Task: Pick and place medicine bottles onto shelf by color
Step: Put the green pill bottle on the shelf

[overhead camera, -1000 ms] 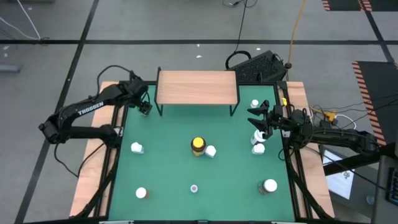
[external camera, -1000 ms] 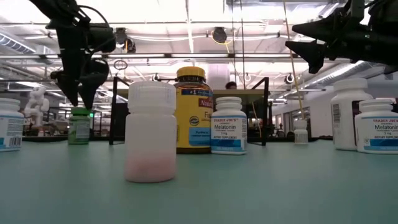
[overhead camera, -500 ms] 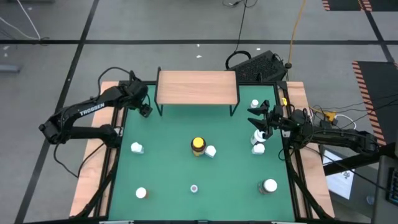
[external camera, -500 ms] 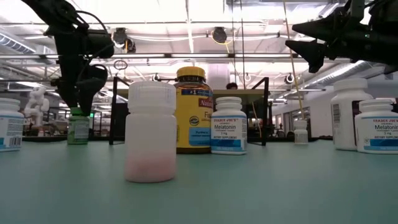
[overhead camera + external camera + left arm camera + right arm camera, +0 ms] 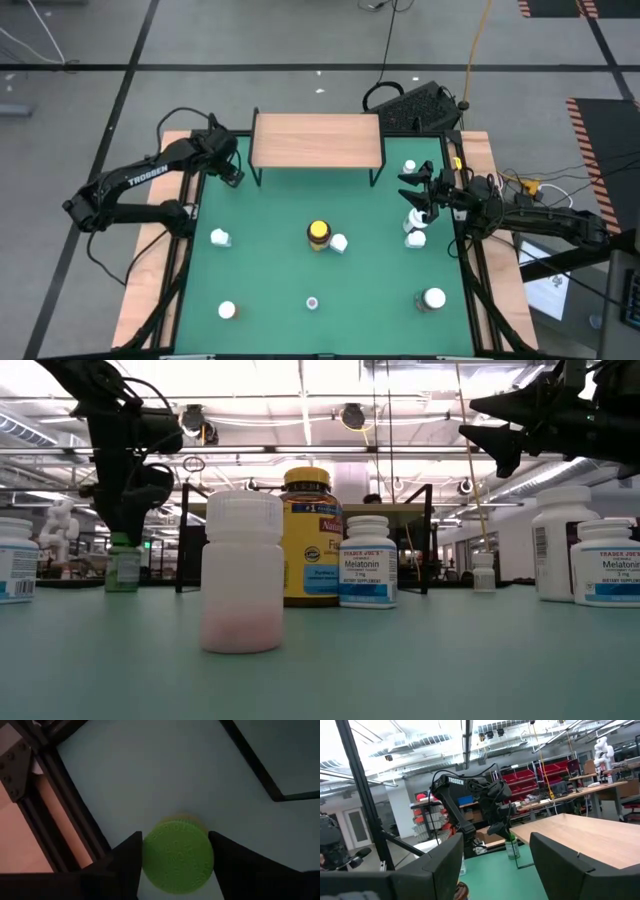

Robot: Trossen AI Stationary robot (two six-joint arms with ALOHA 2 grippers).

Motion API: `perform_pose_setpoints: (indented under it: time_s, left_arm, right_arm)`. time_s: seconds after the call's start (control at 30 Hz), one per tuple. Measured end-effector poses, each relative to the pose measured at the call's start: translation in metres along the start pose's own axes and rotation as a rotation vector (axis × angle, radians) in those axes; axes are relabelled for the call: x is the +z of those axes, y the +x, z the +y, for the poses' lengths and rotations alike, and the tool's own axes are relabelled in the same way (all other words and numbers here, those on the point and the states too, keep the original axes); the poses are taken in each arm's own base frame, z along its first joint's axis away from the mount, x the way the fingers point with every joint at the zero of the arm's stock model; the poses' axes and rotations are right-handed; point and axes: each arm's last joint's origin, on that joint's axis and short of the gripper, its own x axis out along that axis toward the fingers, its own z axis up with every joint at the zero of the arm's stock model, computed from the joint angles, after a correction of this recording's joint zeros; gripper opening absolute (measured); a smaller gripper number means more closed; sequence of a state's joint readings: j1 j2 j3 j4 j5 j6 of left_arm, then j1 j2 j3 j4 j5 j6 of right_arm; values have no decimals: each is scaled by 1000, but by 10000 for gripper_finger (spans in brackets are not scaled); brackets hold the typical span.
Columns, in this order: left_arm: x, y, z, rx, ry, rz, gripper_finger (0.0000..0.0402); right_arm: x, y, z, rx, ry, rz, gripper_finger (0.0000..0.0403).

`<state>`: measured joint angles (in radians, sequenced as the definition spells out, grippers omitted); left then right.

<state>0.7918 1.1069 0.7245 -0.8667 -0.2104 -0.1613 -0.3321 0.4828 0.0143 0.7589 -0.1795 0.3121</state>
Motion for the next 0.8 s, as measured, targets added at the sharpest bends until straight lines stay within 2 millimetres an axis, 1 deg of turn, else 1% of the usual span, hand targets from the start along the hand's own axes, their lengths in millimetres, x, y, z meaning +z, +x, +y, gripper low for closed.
perform_pose_setpoints:
  time_s: [0.07, 0.17, 0.27, 0.4, 0.5, 0.6, 0.7, 0.8]
  left_arm:
    - [4, -7, 1, -1, -8, -8, 218]
    - [14, -26, 4, 19, -13, -24, 222]
    - [27, -53, 9, 55, -25, -68, 210]
    - [49, -99, 16, 46, -61, -200, 203]
    - [70, -132, 20, 27, -92, -309, 209]
    - [96, -156, 21, 18, -99, -374, 212]
    - [126, -172, 19, 14, -90, -423, 210]
    - [156, -178, 15, 19, -63, -436, 209]
  right_arm:
    - [0, 0, 0, 0, 5, 0, 226]
    - [0, 0, 0, 0, 15, 0, 226]
    - [0, 0, 0, 0, 26, 0, 226]
    - [-1, 0, 0, -5, 49, 15, 226]
    - [-5, 0, -2, -19, 54, 47, 226]
    - [-6, 0, -3, -47, 57, 55, 226]
    - [-6, 0, -3, -50, 59, 56, 226]
    - [-8, 0, -3, -56, 69, 74, 226]
